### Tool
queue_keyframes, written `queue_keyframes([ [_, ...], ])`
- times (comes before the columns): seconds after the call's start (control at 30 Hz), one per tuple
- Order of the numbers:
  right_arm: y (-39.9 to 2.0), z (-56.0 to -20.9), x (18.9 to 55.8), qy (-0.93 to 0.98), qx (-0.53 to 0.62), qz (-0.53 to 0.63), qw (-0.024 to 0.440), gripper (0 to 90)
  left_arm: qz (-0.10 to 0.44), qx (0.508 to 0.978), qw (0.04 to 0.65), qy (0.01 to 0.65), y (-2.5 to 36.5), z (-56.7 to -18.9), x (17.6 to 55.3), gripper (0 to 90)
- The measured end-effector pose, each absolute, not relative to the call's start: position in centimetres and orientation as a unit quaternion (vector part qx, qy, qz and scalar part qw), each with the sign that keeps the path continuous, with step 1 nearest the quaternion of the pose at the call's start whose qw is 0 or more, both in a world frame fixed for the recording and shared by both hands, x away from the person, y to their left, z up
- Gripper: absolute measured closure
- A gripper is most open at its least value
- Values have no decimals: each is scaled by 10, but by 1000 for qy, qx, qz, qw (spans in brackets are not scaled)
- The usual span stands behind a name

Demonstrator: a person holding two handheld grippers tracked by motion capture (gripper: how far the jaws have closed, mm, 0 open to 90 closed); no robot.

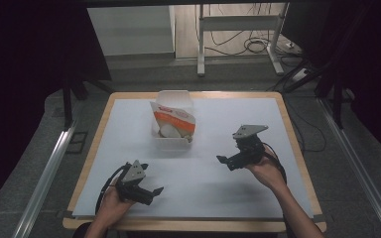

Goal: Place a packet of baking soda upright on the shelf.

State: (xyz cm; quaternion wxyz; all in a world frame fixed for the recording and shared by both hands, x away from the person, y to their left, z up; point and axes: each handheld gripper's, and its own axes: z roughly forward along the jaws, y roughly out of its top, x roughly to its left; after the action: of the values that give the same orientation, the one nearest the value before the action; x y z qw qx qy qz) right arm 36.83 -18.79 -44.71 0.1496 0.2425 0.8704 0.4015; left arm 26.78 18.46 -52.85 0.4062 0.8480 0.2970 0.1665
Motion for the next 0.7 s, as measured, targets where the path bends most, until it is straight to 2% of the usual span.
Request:
queue_keyframes([
  [0.2, -205, -444, 358, 860, 266, 411, 143, 12, 163, 846, 410, 300, 185, -529, 268, 23],
  [0.7, -230, -454, 333, 845, 302, 409, 167, 12, 157, 845, 412, 303, 186, -529, 270, 21],
])
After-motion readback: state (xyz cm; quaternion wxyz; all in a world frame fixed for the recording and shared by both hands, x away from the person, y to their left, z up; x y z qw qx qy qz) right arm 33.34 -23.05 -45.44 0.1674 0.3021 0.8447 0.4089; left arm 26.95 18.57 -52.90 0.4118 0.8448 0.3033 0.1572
